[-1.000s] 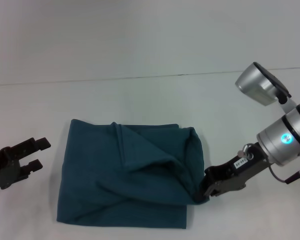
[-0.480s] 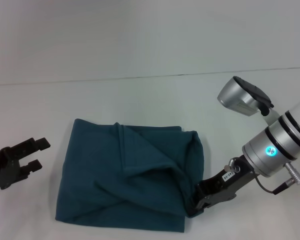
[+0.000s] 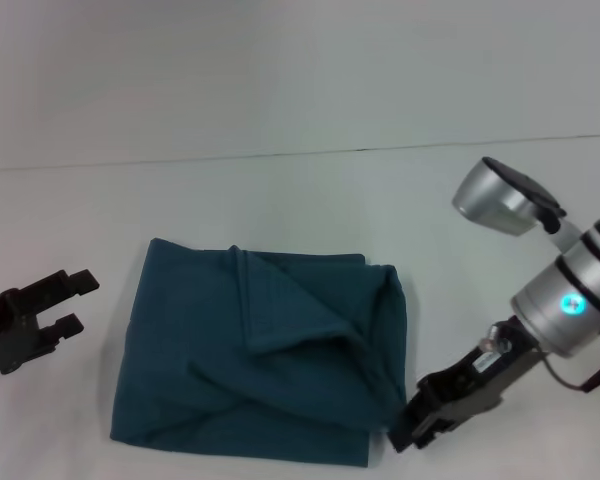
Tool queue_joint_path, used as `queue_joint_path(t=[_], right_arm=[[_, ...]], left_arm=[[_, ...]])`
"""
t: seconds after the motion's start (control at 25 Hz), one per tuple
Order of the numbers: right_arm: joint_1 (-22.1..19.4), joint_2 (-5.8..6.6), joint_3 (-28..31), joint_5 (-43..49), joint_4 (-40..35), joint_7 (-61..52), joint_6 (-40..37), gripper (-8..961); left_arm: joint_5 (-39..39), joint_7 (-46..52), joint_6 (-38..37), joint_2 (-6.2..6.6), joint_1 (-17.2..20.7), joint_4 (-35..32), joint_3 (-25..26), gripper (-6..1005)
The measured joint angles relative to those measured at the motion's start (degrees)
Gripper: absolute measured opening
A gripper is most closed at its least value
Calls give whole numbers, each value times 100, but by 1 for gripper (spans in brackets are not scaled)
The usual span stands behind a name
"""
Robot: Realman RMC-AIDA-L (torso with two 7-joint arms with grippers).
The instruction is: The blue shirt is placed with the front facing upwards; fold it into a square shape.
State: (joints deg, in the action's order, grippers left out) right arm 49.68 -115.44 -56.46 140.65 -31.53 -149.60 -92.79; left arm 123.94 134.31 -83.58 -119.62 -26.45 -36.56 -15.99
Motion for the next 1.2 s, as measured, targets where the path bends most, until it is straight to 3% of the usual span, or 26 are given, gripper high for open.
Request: queue_joint_path(t=[0.08,0.28,0.44,0.6,0.92,1.08,1.2], right_arm=[[-69,49,79,33,-164,-40,-75,200],[-324,137,551,-380,-629,-25,-219,440],[-387,155,662,-651,-623,64,-227,457],[-358,87,674,-772,-653,149,-74,465],[100,127,603,-706,-713,947,588,465],[370,63,404,-535,-883,1576,584,465],[416,-80,-67,-376,-1282,1904,573,465]], left_arm=[[-2,5,-2,0,5,0,-1,845],[-3,7,-6,0,7,0,-1,845],[-2,8,-9,0,7,-1,0,845],[-79,8,-7,0,-1,-12,17,845],[-284,4,-55,23,19,-60,67,845],[-284,5,-54,26,27,-61,69,845],[-284,20,-55,41,31,-74,70,845]])
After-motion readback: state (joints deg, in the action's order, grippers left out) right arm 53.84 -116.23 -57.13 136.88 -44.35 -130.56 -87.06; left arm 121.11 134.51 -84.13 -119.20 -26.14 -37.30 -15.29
